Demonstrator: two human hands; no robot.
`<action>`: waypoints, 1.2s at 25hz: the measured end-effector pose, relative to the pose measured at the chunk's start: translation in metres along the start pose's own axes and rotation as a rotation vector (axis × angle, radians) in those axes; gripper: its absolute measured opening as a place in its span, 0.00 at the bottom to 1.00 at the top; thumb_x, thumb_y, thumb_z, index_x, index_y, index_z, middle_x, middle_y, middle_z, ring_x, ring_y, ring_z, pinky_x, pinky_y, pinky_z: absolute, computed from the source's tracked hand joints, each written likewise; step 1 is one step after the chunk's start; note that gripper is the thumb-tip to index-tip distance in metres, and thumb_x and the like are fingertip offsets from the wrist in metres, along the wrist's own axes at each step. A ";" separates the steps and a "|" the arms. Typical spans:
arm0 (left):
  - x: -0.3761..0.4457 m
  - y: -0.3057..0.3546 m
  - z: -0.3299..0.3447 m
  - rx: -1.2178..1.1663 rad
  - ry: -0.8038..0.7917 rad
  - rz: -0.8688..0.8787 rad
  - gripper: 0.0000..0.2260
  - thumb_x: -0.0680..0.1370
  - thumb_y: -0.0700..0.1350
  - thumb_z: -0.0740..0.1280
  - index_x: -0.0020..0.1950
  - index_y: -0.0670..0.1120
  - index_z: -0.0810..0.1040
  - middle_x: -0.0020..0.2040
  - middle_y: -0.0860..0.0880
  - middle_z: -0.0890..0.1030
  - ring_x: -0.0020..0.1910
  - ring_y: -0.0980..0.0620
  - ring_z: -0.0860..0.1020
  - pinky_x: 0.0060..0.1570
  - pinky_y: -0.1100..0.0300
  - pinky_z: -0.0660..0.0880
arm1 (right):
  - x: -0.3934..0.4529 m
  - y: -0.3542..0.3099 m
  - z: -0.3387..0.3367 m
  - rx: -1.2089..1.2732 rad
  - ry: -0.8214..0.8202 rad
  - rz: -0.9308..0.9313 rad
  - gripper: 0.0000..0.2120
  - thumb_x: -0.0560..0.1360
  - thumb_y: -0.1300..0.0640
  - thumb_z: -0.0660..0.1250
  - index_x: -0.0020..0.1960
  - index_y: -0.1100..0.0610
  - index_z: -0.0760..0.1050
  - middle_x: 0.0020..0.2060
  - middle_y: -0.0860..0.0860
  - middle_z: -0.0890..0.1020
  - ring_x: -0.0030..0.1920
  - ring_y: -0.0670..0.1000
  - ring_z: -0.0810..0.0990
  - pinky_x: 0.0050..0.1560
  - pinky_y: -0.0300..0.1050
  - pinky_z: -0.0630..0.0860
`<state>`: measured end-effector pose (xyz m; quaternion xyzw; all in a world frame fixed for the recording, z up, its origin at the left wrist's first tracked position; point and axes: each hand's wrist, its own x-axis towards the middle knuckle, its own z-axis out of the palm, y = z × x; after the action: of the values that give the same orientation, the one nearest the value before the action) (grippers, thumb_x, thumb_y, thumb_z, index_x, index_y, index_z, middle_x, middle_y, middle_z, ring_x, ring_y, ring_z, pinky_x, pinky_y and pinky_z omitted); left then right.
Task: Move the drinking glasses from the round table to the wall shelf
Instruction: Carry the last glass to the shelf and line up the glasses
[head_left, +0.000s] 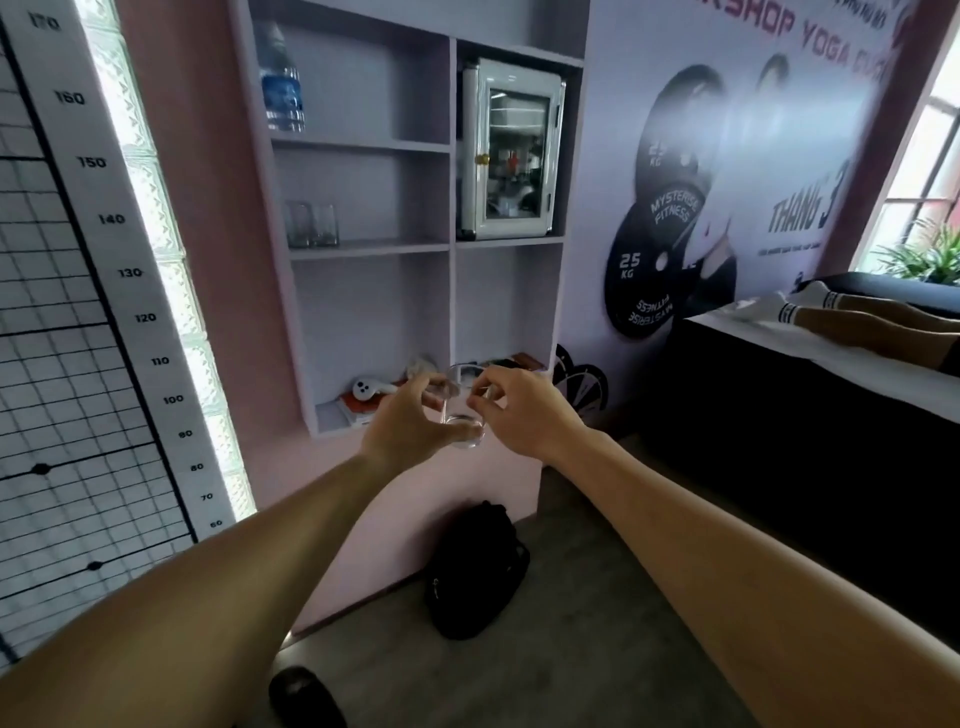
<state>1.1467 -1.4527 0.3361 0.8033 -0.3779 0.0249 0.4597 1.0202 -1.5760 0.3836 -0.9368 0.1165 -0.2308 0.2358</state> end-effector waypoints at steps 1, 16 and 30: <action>0.022 -0.007 0.003 0.002 0.008 0.001 0.31 0.57 0.65 0.78 0.54 0.53 0.76 0.48 0.55 0.82 0.47 0.55 0.81 0.46 0.57 0.77 | 0.023 0.008 0.002 -0.009 -0.002 0.000 0.08 0.79 0.50 0.67 0.54 0.53 0.80 0.48 0.52 0.85 0.47 0.53 0.82 0.51 0.55 0.80; 0.274 -0.073 -0.047 0.085 0.321 -0.016 0.29 0.61 0.60 0.80 0.58 0.59 0.72 0.45 0.59 0.77 0.45 0.60 0.76 0.39 0.65 0.67 | 0.320 0.038 0.035 0.116 0.024 -0.236 0.05 0.79 0.52 0.66 0.51 0.51 0.79 0.45 0.49 0.83 0.43 0.49 0.80 0.37 0.40 0.73; 0.473 -0.135 -0.075 0.237 0.594 -0.079 0.30 0.59 0.63 0.79 0.54 0.58 0.70 0.45 0.58 0.78 0.44 0.55 0.79 0.43 0.57 0.78 | 0.564 0.069 0.074 0.206 0.020 -0.483 0.07 0.79 0.51 0.65 0.54 0.52 0.78 0.51 0.54 0.82 0.50 0.56 0.80 0.53 0.52 0.79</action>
<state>1.5923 -1.6330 0.4653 0.8229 -0.1902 0.2844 0.4537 1.5372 -1.7913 0.5048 -0.9061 -0.1322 -0.3003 0.2671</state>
